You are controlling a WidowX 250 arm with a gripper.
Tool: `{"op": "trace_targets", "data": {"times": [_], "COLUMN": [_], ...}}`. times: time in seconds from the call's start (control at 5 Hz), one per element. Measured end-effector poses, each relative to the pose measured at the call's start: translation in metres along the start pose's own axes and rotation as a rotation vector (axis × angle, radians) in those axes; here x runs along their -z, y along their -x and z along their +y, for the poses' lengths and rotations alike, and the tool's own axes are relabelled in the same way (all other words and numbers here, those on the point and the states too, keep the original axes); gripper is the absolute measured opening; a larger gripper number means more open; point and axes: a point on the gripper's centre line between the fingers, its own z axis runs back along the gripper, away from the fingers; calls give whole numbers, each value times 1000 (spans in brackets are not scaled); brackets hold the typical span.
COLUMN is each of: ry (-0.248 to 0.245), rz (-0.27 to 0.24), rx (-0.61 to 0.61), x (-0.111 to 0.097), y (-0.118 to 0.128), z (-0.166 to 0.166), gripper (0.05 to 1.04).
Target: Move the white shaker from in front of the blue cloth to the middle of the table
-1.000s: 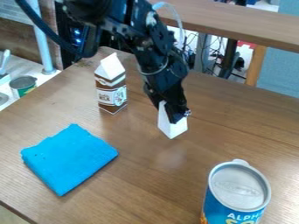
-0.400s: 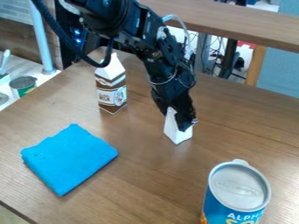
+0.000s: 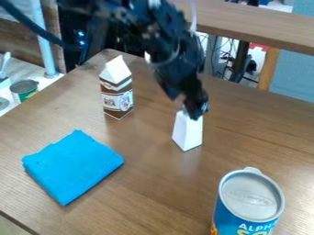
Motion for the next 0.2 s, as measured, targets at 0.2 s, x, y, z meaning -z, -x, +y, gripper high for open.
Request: {"op": "trace_targets", "data": {"times": [0.2], "ry": [-1], "rz": [-4], "rx": [-4], "x": [-35], "y": [2], "z": [1], "gripper": [1001]}}
